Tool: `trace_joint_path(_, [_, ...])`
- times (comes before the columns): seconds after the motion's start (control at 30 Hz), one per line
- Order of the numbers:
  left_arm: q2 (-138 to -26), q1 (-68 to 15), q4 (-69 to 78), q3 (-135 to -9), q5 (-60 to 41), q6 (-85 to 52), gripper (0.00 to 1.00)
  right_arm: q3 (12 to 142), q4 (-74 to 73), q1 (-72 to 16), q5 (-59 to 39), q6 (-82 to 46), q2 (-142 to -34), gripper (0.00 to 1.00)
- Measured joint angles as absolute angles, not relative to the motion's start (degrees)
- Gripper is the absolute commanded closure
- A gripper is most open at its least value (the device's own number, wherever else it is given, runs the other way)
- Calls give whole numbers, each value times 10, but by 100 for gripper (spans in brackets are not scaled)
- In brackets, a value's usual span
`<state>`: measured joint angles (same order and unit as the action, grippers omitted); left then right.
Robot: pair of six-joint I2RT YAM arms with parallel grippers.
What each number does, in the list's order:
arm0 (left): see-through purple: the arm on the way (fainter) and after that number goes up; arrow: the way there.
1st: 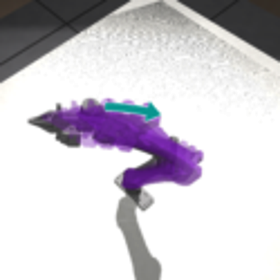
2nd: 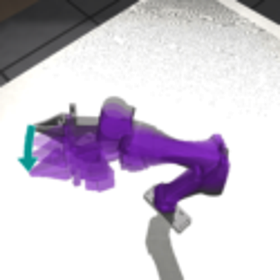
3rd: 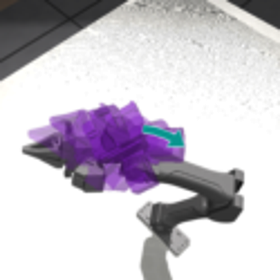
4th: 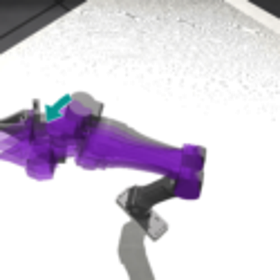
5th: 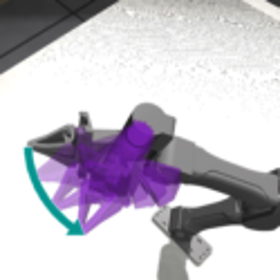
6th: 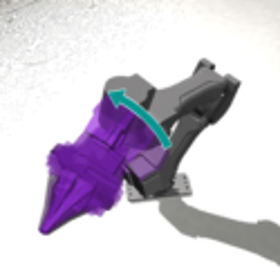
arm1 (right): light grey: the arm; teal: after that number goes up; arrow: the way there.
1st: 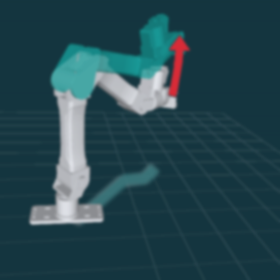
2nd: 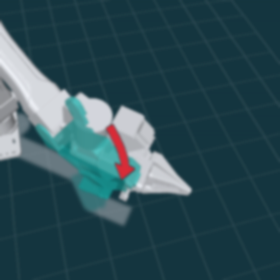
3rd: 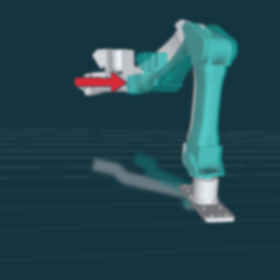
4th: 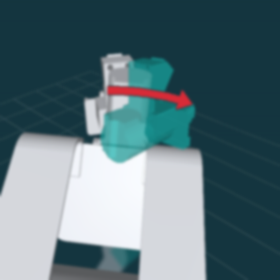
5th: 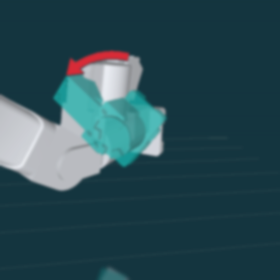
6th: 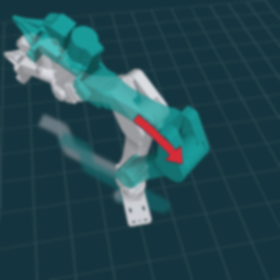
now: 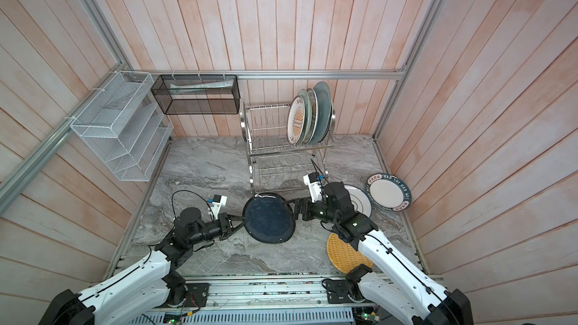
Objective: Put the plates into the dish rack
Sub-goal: 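Lift the dark blue plate toward the right gripper while the right grasps its rim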
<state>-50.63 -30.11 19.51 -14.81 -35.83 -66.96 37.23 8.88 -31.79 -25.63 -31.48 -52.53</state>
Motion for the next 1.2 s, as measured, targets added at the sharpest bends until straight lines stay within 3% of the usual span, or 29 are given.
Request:
trace_joint_path(0.67, [-530, -301, 201, -176, -394, -630, 100, 364, 51, -329, -300, -331, -555, 82])
trace_joint_path(0.87, [-538, -299, 201, -183, -399, -619, 100, 358, 43, -332, -301, -346, -544, 90])
trace_joint_path(1.0, [-543, -297, 201, -184, -401, -609, 100, 351, 31, -333, -301, -361, -538, 100])
trace_joint_path(1.1, [-549, -296, 199, -185, -401, -601, 100, 345, 27, -336, -297, -369, -538, 100])
trace_joint_path(1.13, [-552, -295, 198, -187, -401, -597, 95, 345, 27, -336, -295, -371, -538, 100])
trace_joint_path(1.2, [-555, -294, 196, -190, -400, -592, 75, 345, 28, -338, -290, -373, -536, 100])
